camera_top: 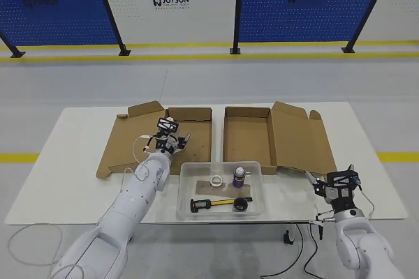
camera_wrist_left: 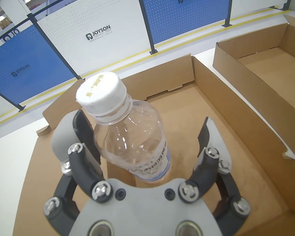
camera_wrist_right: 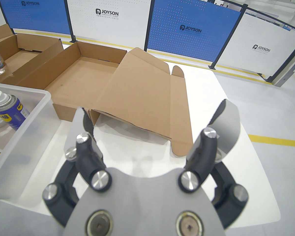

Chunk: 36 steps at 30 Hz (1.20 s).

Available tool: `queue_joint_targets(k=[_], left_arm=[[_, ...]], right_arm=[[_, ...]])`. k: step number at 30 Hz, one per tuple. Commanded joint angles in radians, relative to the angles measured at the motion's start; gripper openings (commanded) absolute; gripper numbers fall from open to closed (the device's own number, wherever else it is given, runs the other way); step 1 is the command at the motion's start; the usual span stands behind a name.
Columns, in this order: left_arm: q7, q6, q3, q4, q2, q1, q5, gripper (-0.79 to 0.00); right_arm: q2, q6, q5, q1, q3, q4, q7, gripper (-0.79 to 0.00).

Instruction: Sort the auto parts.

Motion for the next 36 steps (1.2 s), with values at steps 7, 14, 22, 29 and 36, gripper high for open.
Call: queue_joint_targets(k=[7,14,22,29,36], left_arm=[[-0.058,0.003,-0.071,-0.177,0.045,0.084,0.043,0.0],[-0.145,-0.014,-0.162,-0.388,0.089,0.195,0.078,0.0],[-0.24,-0.075,-0.258,-0.653,0.128,0.353,0.111,0.0],[-0.325,-0.167,-0.315,-0.871,0.155,0.495,0.161,0.0],[-0.431,-0.306,-0.318,-1.072,0.166,0.621,0.09,0.0]], right_arm=[[0.0,0.0,0.0,0.0,0.0,0.0,0.0,0.0],[0.0,0.0,0.0,0.0,0.0,0.0,0.0,0.0],[0.0,0.0,0.0,0.0,0.0,0.0,0.0,0.0],[0.0,0.0,0.0,0.0,0.0,0.0,0.0,0.0],[0.0,0.0,0.0,0.0,0.0,0.0,0.0,0.0]])
